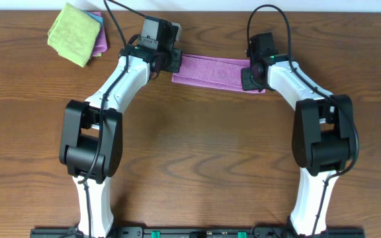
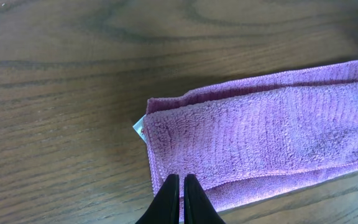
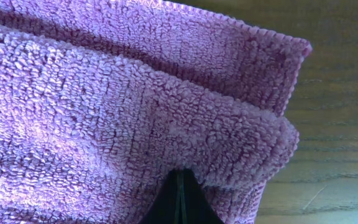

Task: Fold the cloth
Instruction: 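Lower the folded strip flat and release it with both grippers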

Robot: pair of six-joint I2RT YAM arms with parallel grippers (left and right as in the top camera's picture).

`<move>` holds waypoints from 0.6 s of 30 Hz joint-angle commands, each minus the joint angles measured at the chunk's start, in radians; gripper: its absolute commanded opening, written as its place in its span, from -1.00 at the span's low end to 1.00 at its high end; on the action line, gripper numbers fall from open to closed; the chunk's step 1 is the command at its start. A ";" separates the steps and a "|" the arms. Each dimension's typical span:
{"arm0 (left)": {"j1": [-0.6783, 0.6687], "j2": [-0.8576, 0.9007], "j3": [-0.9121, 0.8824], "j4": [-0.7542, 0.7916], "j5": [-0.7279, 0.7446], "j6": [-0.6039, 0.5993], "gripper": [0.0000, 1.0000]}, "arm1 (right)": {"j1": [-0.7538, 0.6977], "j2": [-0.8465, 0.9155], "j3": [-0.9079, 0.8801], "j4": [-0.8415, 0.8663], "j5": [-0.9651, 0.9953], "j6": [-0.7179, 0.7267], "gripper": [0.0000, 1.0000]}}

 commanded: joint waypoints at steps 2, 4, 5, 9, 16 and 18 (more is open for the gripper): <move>0.001 0.043 0.009 0.023 0.028 0.026 -0.88 | 0.024 -0.003 -0.023 -0.003 -0.055 0.021 -0.98; 0.000 0.057 0.009 0.052 0.078 0.061 -0.88 | 0.024 -0.032 -0.023 0.008 -0.064 0.019 -0.97; -0.002 0.061 0.009 0.065 0.094 0.072 -0.89 | 0.024 -0.047 -0.023 0.013 -0.063 0.019 -0.97; -0.010 0.061 0.009 0.091 0.097 0.093 -0.88 | 0.023 -0.114 -0.023 0.023 -0.063 0.019 -0.97; -0.011 0.084 0.009 0.092 0.098 0.108 -0.88 | 0.021 -0.222 -0.023 0.040 -0.063 0.018 -0.97; -0.015 0.093 0.009 0.091 0.098 0.108 -0.88 | 0.019 -0.235 -0.023 0.040 -0.063 0.019 -0.98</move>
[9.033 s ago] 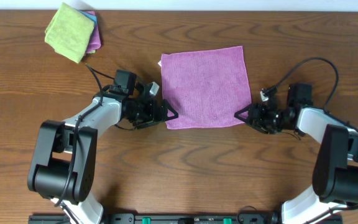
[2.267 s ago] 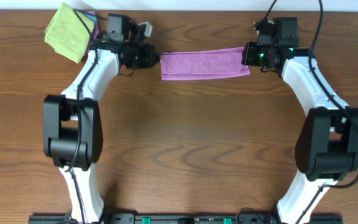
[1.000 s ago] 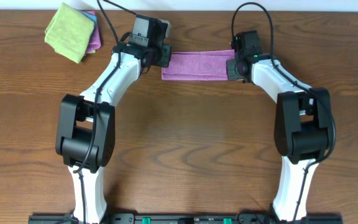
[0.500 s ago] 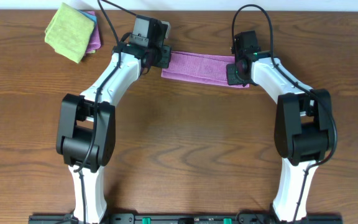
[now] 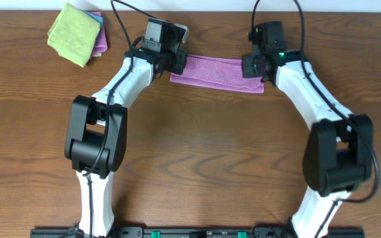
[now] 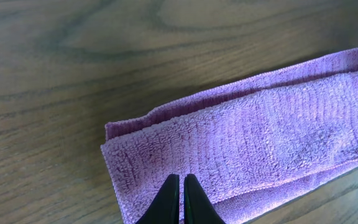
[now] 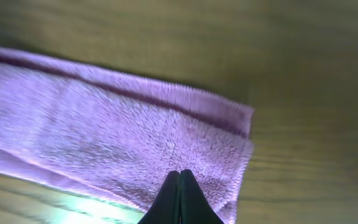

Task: Fold the cloth
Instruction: 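Lower the folded strip flat and release it with both grippers, then regrasp the strip's right end with the right gripper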

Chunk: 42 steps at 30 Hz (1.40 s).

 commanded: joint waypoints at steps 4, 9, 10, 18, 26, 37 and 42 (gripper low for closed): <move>-0.008 0.060 0.009 -0.016 0.016 0.021 -0.88 | 0.001 -0.051 -0.002 0.000 -0.006 0.016 -0.97; -0.012 0.097 0.009 -0.023 0.021 0.021 -0.88 | 0.000 -0.072 -0.002 -0.003 -0.005 0.015 -0.97; -0.013 0.102 0.009 -0.023 0.021 0.021 -0.88 | 0.000 -0.075 -0.002 -0.005 -0.006 0.015 -0.97; -0.012 0.140 0.009 -0.118 0.010 0.053 -0.88 | -0.009 -0.078 -0.002 -0.047 0.008 0.012 -0.97; -0.012 0.139 0.009 -0.274 -0.065 0.081 -0.88 | -0.047 -0.078 -0.002 -0.085 0.031 0.012 -0.98; -0.012 0.139 0.009 -0.264 -0.064 0.080 -0.88 | -0.232 -0.049 -0.003 -0.041 -0.410 -0.010 0.22; -0.012 0.139 0.009 -0.261 -0.056 0.080 -0.88 | -0.346 0.029 -0.003 -0.077 -0.676 -0.006 0.42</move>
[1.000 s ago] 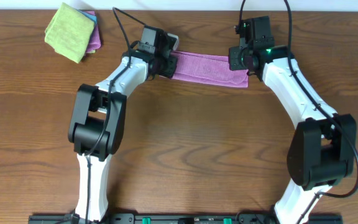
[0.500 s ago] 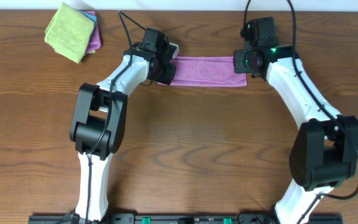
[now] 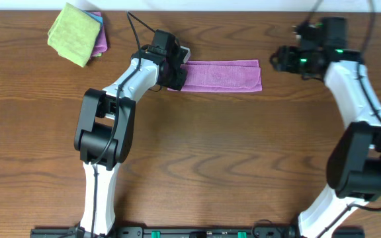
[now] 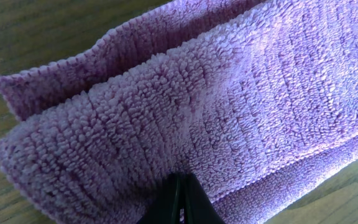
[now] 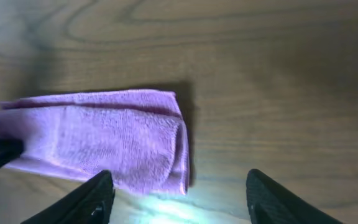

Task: Fold the cloth
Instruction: 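Regrasp the strip's right end with the right gripper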

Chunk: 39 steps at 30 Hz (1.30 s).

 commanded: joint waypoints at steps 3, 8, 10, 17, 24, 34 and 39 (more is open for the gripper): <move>-0.002 0.035 -0.029 -0.024 -0.047 0.009 -0.88 | -0.023 0.121 -0.002 -0.013 -0.306 0.001 0.51; -0.002 0.035 -0.029 -0.024 -0.047 0.009 -0.88 | -0.017 0.196 -0.002 -0.005 -0.351 0.004 0.54; -0.002 0.035 -0.029 -0.024 -0.047 0.009 -0.89 | -0.016 0.214 -0.002 0.006 -0.350 0.004 0.59; -0.002 0.035 -0.029 -0.023 -0.047 0.009 -0.88 | -0.010 0.275 -0.002 0.081 -0.343 0.052 0.58; -0.002 0.035 -0.029 -0.021 -0.047 0.009 -0.88 | 0.024 0.339 -0.002 0.159 -0.308 0.108 0.51; -0.002 0.035 -0.029 -0.014 0.004 -0.002 -0.88 | 0.078 0.369 -0.002 0.207 -0.262 0.132 -0.07; -0.002 0.035 -0.029 -0.014 0.004 -0.024 -0.89 | 0.078 0.368 -0.002 0.249 -0.253 0.195 -0.97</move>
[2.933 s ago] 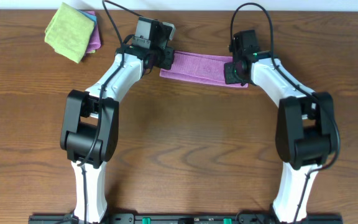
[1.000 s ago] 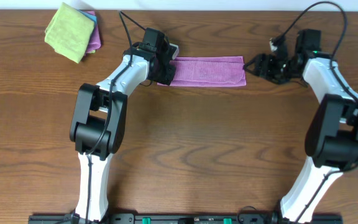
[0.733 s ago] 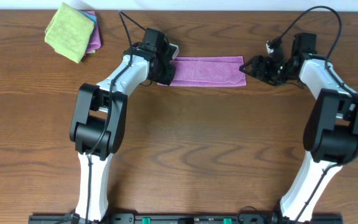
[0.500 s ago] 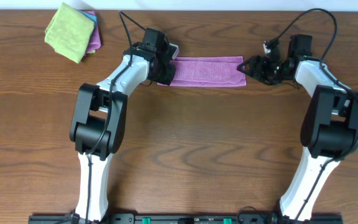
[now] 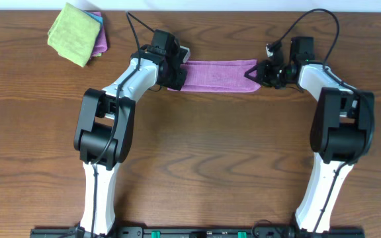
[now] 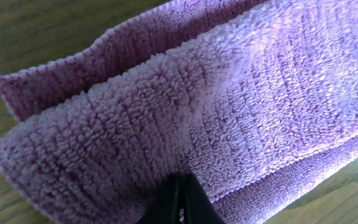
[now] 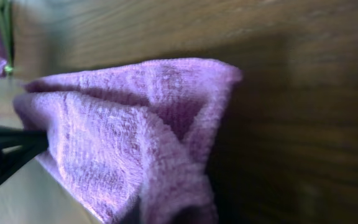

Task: Fold the cloth
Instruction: 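Regrasp the strip's right end with the right gripper, then fold the strip's right end toward the left gripper with the right gripper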

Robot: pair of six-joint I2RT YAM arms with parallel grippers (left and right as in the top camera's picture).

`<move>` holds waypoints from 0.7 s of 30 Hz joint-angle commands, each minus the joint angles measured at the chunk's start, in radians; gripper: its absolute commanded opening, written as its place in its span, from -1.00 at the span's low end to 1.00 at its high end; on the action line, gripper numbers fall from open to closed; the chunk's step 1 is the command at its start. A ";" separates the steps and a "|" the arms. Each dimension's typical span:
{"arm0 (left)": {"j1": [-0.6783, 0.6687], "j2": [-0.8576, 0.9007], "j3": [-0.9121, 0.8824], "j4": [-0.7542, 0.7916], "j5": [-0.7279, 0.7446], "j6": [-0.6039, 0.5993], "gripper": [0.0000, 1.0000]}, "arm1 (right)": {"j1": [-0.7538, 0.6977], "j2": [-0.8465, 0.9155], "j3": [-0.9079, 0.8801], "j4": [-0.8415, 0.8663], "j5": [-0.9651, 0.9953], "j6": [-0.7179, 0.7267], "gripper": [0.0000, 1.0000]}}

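Observation:
A purple cloth (image 5: 213, 74) lies at the back of the table, folded into a long narrow strip. My left gripper (image 5: 175, 74) is shut, its tips pressed into the pile at the strip's left end (image 6: 180, 180). In the left wrist view the cloth (image 6: 229, 93) shows two layers. My right gripper (image 5: 253, 71) reaches in sideways and is shut on the right end. That end of the cloth (image 7: 123, 124) looks bunched and raised, and it hides the right fingers in the right wrist view.
A stack of folded cloths (image 5: 77, 25), green on top with blue and purple beneath, sits at the far left corner. The bare wooden table (image 5: 197, 152) spreads in front of the strip. Both arms' cables loop over the back edge.
My right gripper was open and off to the right of the cloth. Now it is at the strip's right end, shut on it. The left gripper has not moved.
Both grippers were shut and pressed on the two ends of the folded strip. Then both stood a little above it. The left returned to the left end while the right opened away to the right, and now the right holds the right end.

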 commanded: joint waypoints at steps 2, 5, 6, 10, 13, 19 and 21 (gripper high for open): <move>-0.002 0.035 -0.029 -0.019 -0.008 -0.053 -0.88 | 0.007 0.023 -0.010 0.023 0.029 0.081 -0.97; -0.003 0.035 -0.029 -0.019 -0.008 -0.069 -0.88 | 0.010 0.002 0.013 0.015 -0.014 0.084 -0.98; -0.003 0.035 -0.029 -0.019 -0.008 -0.081 -0.88 | 0.011 -0.011 0.022 0.008 -0.015 0.084 -0.98; -0.004 0.035 -0.029 -0.019 -0.008 -0.159 -0.89 | 0.021 -0.072 0.050 -0.025 -0.010 0.071 -0.97; -0.016 0.035 -0.029 -0.019 -0.006 -0.190 -0.88 | 0.042 -0.125 0.061 -0.055 0.016 0.042 -0.97; -0.061 0.035 -0.029 -0.019 0.023 -0.238 -0.88 | 0.126 -0.194 0.066 -0.143 0.189 -0.032 -0.97; -0.071 0.035 -0.029 -0.019 0.024 -0.242 -0.88 | 0.156 -0.203 0.066 -0.166 0.225 -0.050 -0.97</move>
